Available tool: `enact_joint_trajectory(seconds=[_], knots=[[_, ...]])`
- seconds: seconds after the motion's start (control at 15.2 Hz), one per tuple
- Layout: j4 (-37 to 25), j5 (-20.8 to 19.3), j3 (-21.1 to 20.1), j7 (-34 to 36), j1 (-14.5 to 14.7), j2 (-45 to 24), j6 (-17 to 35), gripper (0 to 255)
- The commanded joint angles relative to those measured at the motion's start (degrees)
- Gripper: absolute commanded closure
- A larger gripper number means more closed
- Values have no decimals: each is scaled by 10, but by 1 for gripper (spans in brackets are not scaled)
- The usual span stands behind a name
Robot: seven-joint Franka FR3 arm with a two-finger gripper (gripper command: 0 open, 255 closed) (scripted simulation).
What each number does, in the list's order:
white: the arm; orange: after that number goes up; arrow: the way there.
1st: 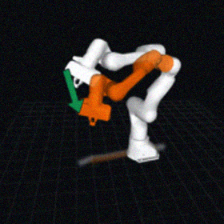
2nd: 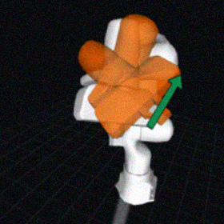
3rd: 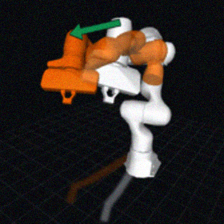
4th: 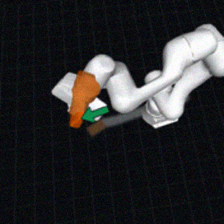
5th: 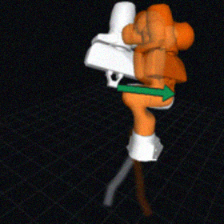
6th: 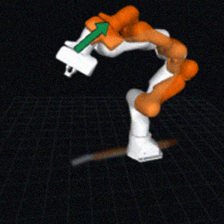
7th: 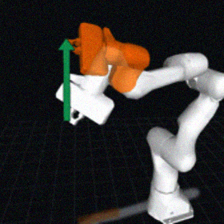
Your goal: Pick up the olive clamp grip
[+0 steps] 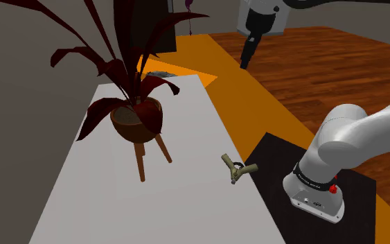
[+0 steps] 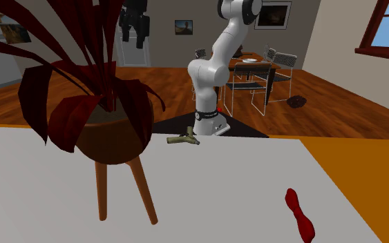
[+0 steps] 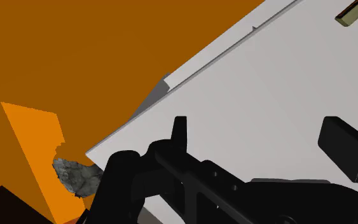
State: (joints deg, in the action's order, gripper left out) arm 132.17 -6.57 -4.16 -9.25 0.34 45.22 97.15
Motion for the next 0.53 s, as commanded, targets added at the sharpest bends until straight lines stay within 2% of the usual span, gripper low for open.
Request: enact_joint_trajectory(seconds=[0.0, 0.46], knots=[[0, 0, 0, 0, 0, 0, 0, 0], [108, 30, -16, -22, 45, 9, 56, 0]])
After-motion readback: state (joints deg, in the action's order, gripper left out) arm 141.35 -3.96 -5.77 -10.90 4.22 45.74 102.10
